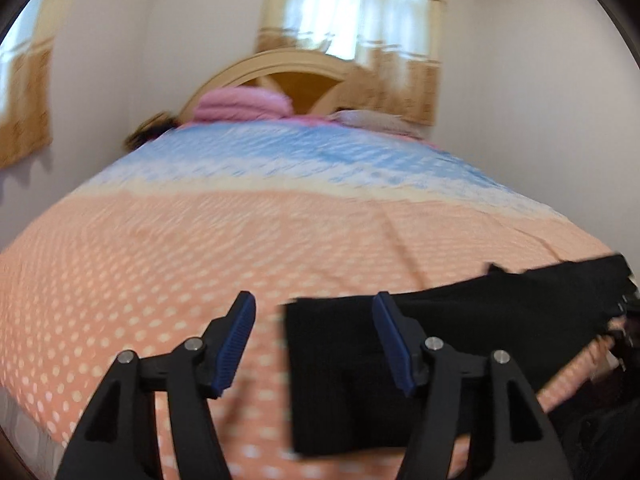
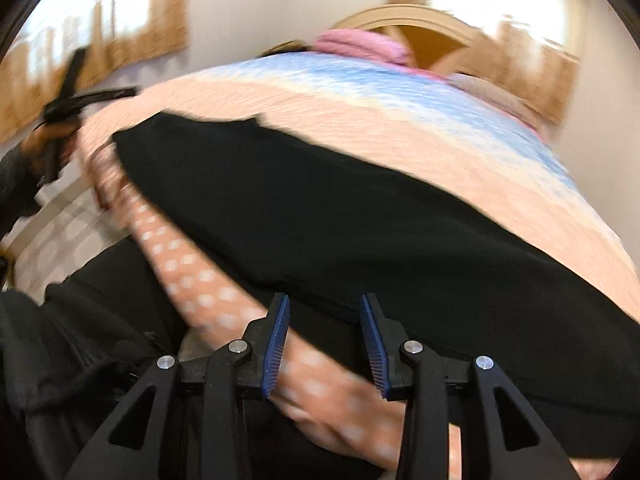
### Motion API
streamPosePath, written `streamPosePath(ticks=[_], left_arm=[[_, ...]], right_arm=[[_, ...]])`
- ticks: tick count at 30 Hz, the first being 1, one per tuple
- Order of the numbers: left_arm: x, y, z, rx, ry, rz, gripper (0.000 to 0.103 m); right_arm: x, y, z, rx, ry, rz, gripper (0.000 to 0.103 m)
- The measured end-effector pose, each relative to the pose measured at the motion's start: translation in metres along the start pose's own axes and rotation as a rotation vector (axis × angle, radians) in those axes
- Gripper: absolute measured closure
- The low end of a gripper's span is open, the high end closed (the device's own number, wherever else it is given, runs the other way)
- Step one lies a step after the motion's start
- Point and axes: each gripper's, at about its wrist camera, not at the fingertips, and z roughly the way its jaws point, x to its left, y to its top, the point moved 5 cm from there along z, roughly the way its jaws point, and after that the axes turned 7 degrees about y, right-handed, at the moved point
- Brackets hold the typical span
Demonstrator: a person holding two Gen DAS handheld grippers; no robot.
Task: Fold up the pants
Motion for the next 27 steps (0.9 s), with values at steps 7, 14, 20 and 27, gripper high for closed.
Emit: streamPosePath(ticks=[7,14,20,27], left_arm=[[-0.134,-0.003,0.000,0.026,-0.237,0.222,0.040],[-0.245,-0.033,0.012,0.102,-0.459,0.356,0.050],[-0.314,-0.055,-0.001,0.141,-0.602,0.491,0.052],[-0.335,-0.078,0.010,0.209,-0.593,0.593,0.059]], right_arm=[[-0.106,-0.025,-0.091,-0.144,-0.171,0.357,0.065],[-0.205,-0.079,-0.145,-0.257,-0.240,0.791,0.065],[-0.228,-0.107,-0.143,-0.290,-0.223,0.919,0.064],[-0.244,-0.138,-0.162,-0.329,-0.238,0.973,0.064]])
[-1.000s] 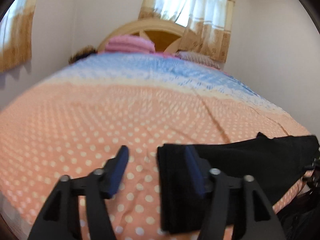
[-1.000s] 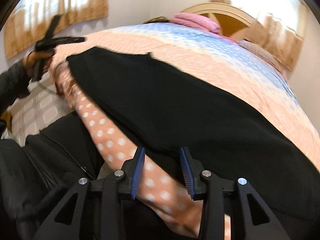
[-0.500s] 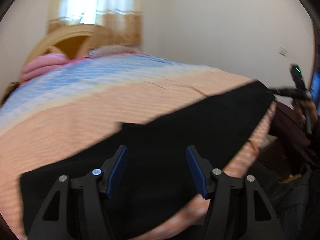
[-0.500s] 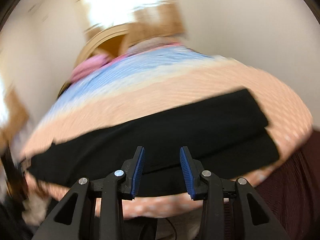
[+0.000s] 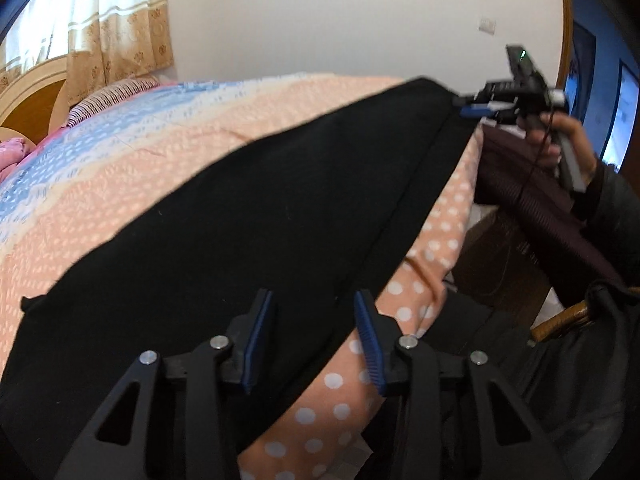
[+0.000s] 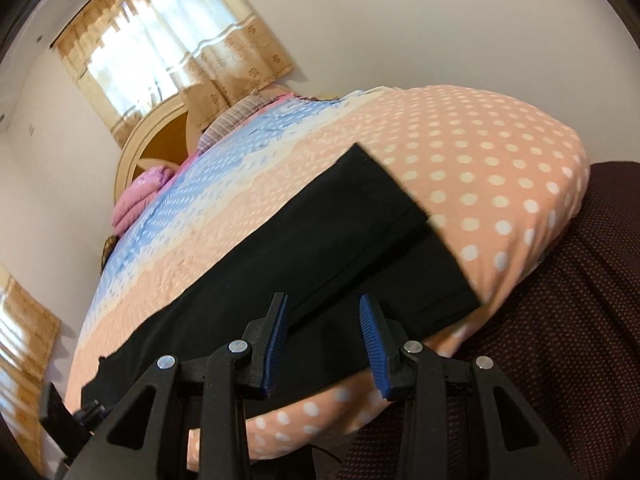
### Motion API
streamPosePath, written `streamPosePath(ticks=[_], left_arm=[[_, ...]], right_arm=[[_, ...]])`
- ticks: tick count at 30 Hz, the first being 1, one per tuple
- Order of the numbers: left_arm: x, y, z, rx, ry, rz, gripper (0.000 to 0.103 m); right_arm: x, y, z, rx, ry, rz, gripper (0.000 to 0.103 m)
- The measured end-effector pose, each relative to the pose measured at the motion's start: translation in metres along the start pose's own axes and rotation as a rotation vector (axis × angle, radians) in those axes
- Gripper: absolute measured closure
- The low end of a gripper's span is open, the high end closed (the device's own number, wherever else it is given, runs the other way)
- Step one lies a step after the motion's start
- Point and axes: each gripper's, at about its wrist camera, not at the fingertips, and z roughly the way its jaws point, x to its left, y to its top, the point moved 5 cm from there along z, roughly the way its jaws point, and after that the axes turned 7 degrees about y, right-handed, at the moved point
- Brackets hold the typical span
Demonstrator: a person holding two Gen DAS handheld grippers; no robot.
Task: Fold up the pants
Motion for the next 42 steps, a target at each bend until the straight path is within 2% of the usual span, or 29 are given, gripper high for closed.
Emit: streamPosePath(ticks=[3,6,11,12,13,14,16,18,20,27,29,38,42], left_arm=[[-0.001,0.000,0.002,-0.006,0.008,0.008,0.062],[0.005,0.000,0.000,0.000,0.016,0.005,0.077],[0.015,0.002,-0.002,0.004,-0.030,-0.060,0.079],[0.015,0.002,-0.001,0.007,-0.029,-0.055,0.082],[0.014,0.002,-0.001,0.010,-0.030,-0.051,0.089],[0.014,0.002,0.000,0.011,-0.027,-0.046,0.089],[0.012,0.002,-0.001,0.002,-0.020,-0.031,0.092],[0.012,0.003,-0.004,-0.012,-0.023,-0.031,0.095],[0.015,0.005,-0.008,-0.029,-0.030,-0.029,0.096],[0.032,0.020,-0.031,-0.107,-0.039,-0.058,0.096],[0.039,0.020,-0.035,-0.117,-0.058,-0.076,0.096],[0.023,-0.005,-0.009,-0.049,-0.085,-0.050,0.096],[0.019,-0.006,-0.007,-0.040,-0.083,-0.040,0.096]], right_arm=[[-0.011,0.005,-0.009,-0.027,0.003,0.022,0.064],[-0.015,0.012,-0.011,-0.041,0.018,0.041,0.064],[-0.018,0.029,-0.006,-0.066,0.000,0.063,0.065],[-0.020,0.032,-0.005,-0.072,-0.008,0.070,0.065],[-0.020,0.034,-0.003,-0.074,-0.015,0.077,0.065],[-0.023,0.036,-0.001,-0.076,-0.024,0.091,0.065],[-0.025,0.039,0.004,-0.077,-0.038,0.096,0.074],[-0.022,0.042,0.008,-0.078,-0.051,0.072,0.093],[-0.016,0.044,0.006,-0.083,-0.035,0.053,0.098],[0.020,0.051,-0.029,-0.148,0.000,-0.054,0.099],[0.022,0.050,-0.037,-0.139,-0.010,-0.076,0.099],[-0.025,0.018,-0.025,-0.045,-0.095,-0.007,0.099],[-0.026,0.013,-0.027,-0.038,-0.097,-0.013,0.099]])
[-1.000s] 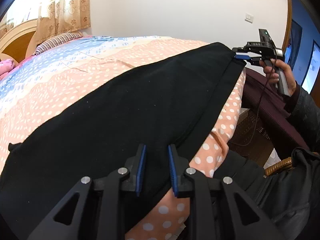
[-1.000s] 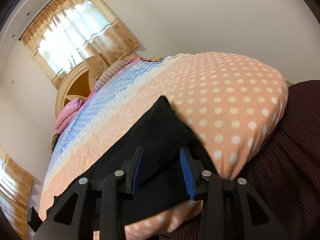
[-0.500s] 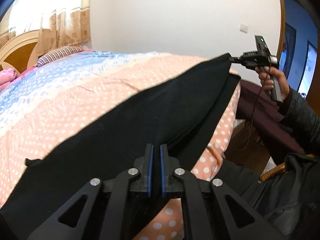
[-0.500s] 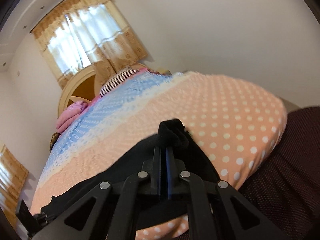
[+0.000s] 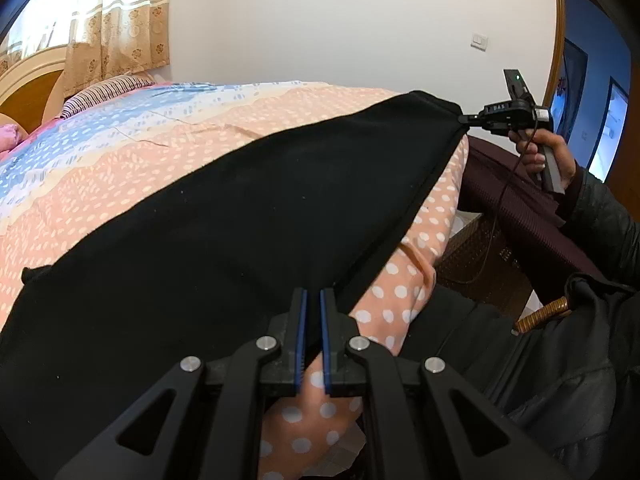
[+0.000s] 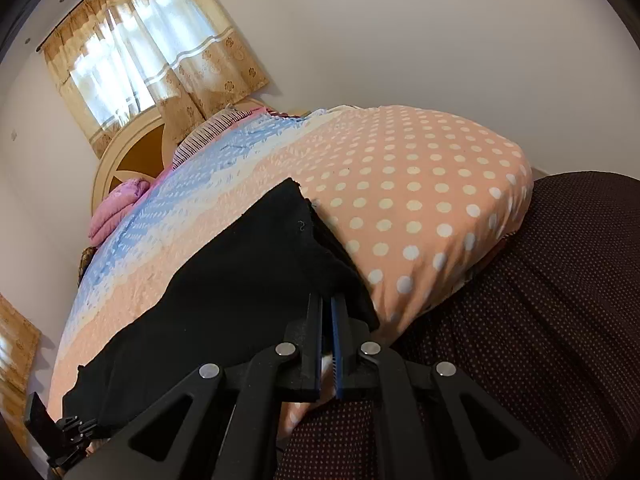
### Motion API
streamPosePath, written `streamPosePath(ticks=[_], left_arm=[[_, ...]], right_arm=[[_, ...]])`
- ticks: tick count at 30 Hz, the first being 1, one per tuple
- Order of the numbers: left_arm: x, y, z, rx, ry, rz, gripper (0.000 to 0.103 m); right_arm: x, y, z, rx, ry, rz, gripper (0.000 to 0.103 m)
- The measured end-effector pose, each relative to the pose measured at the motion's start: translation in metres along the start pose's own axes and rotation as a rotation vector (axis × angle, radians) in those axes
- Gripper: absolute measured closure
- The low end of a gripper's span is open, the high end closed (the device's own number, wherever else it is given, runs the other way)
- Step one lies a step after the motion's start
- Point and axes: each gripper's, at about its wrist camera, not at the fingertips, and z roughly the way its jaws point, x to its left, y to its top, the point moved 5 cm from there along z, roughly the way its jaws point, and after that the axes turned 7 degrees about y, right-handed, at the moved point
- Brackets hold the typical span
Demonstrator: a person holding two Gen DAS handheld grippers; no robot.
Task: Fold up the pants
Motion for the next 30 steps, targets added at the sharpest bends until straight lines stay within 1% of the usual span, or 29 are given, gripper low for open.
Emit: streamPosePath(ticks=[4,7,12,15,19,22,25,28,29,30], left_arm=[[0.003,0.003,-0.007,-0.021,-0.005,-0.020,0.096],[0.009,0.002,-0.011,-0.031,0.006,-0.034,0.096],[0.012,-0.004,-0.012,-0.032,0.003,-0.058,0.096],[0.009,-0.006,-0.012,-0.032,-0.001,-0.054,0.096],[0.011,-0.012,-0.006,-0.012,-0.002,-0.060,0.096],[0.009,-0.016,-0.005,0.000,-0.011,-0.054,0.096],[0.007,-0.019,-0.006,0.004,-0.012,-0.044,0.096],[0.006,-0.017,-0.012,-0.005,-0.010,-0.040,0.096],[0.005,-0.016,-0.015,-0.013,-0.011,-0.037,0.096],[0.004,-0.013,-0.020,-0.029,-0.015,-0.033,0.096]], right_arm=[[0.002,0.001,-0.010,-0.029,0.016,0.001,0.099],[0.003,0.003,-0.016,-0.052,0.032,0.001,0.099],[0.005,0.003,-0.022,-0.058,0.046,0.000,0.099],[0.006,0.002,-0.022,-0.052,0.037,-0.006,0.099],[-0.004,-0.006,-0.011,-0.006,0.003,0.013,0.099],[-0.007,-0.011,-0.008,0.023,-0.010,0.000,0.099],[-0.004,-0.009,-0.015,0.005,-0.022,-0.025,0.097],[0.005,0.001,-0.027,-0.057,-0.090,-0.081,0.090],[0.008,0.005,-0.032,-0.083,-0.111,-0.095,0.078],[0.012,0.011,-0.036,-0.106,-0.106,-0.099,0.062]])
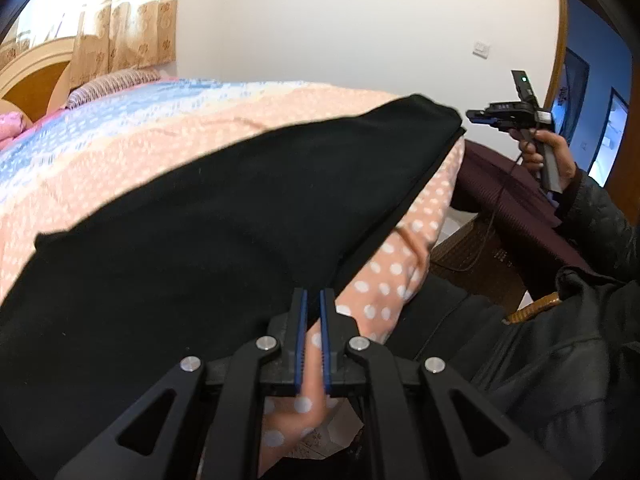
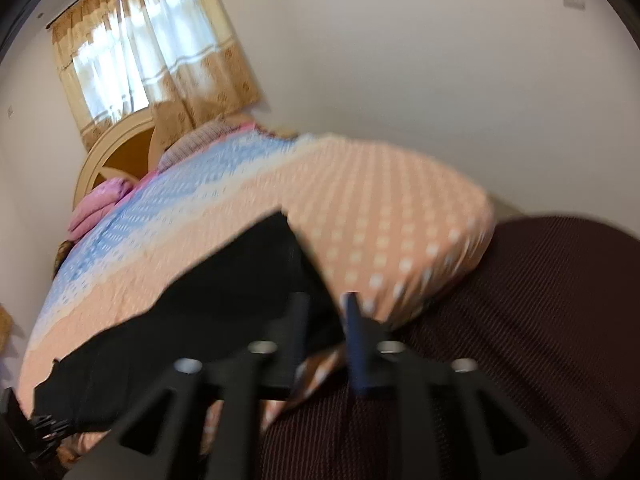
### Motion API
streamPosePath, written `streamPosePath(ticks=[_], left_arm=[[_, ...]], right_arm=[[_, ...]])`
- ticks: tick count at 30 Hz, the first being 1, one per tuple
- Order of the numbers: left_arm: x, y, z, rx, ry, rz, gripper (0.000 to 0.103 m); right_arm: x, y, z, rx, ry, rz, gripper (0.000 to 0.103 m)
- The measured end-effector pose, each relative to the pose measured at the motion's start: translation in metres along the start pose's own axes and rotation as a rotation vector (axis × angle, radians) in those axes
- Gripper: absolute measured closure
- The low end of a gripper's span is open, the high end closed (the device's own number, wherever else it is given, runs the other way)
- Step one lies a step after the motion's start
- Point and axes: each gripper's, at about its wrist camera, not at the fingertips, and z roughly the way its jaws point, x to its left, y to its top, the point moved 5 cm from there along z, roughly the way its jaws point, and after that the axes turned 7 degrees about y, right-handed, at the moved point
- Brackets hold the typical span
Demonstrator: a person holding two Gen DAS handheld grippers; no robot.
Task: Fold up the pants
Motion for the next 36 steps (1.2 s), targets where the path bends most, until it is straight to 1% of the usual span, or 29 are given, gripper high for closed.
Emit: streamPosePath(ticks=[1,2,4,6,8,11,14,15,18,20,21,22,23,26,29,31,32,34,35,36], left_arm=[[-0.001,0.002,-0.003,-0.011,-0.002,0.004,0.096],[-0.002,0.006,-0.007,-0.027,-0.003,0.009,0.096],[-0.001,0.013,-0.012,-0.055,-0.001,0.009,0.096],[0.000,0.020,-0.010,-0.071,0.008,-0.002,0.096],[0.001,0.022,-0.004,-0.070,0.003,-0.017,0.096],[-0.002,0.018,0.003,-0.055,-0.005,-0.015,0.095],[-0.004,0.008,0.011,-0.024,0.013,0.006,0.090],[-0.004,0.006,0.014,-0.012,0.024,0.014,0.089],[0.001,0.002,0.016,0.005,0.037,0.011,0.086],[0.004,0.003,0.017,0.008,0.037,0.002,0.085],[0.005,0.002,0.019,0.016,0.038,0.003,0.085],[0.006,0.002,0.021,0.019,0.035,0.002,0.085],[0.007,0.003,0.021,0.016,0.029,-0.004,0.085],[0.010,0.003,0.019,0.014,0.006,-0.022,0.085],[0.010,0.001,0.017,0.013,-0.005,-0.013,0.085],[0.014,0.001,0.016,0.013,-0.027,-0.026,0.085],[0.015,0.002,0.017,0.012,-0.035,-0.035,0.085],[0.017,0.002,0.017,0.009,-0.059,-0.055,0.085],[0.016,0.002,0.017,0.009,-0.064,-0.058,0.085],[0.016,0.002,0.017,0.009,-0.070,-0.059,0.085]], right_arm=[[0.002,0.005,-0.002,-0.016,0.018,0.008,0.056],[0.005,0.011,-0.003,-0.028,0.041,0.018,0.053],[0.013,0.024,0.003,-0.032,0.080,0.024,0.053],[0.018,0.033,0.013,-0.031,0.074,0.019,0.054],[0.017,0.037,0.025,-0.007,0.074,0.044,0.054],[0.011,0.029,0.030,0.026,0.116,0.104,0.054],[-0.002,0.017,0.026,0.037,0.052,0.085,0.054],[-0.007,0.013,0.024,0.048,0.052,0.094,0.054],[-0.016,0.004,0.026,0.084,0.099,0.133,0.054],[-0.014,0.002,0.028,0.098,0.120,0.125,0.054],[-0.010,0.000,0.031,0.115,0.125,0.111,0.062],[-0.008,-0.001,0.033,0.123,0.120,0.103,0.073],[-0.004,-0.002,0.035,0.137,0.113,0.083,0.092],[0.008,0.000,0.026,0.104,0.106,0.041,0.096],[0.024,0.009,0.001,0.037,0.120,-0.002,0.096],[0.030,0.013,-0.008,0.020,0.110,-0.030,0.096],[0.029,0.013,-0.007,0.024,0.093,-0.043,0.096],[0.022,0.009,0.005,0.058,0.069,-0.039,0.096],[0.015,0.005,0.014,0.086,0.049,-0.039,0.096],[0.008,-0.003,0.025,0.134,0.028,-0.040,0.096]])
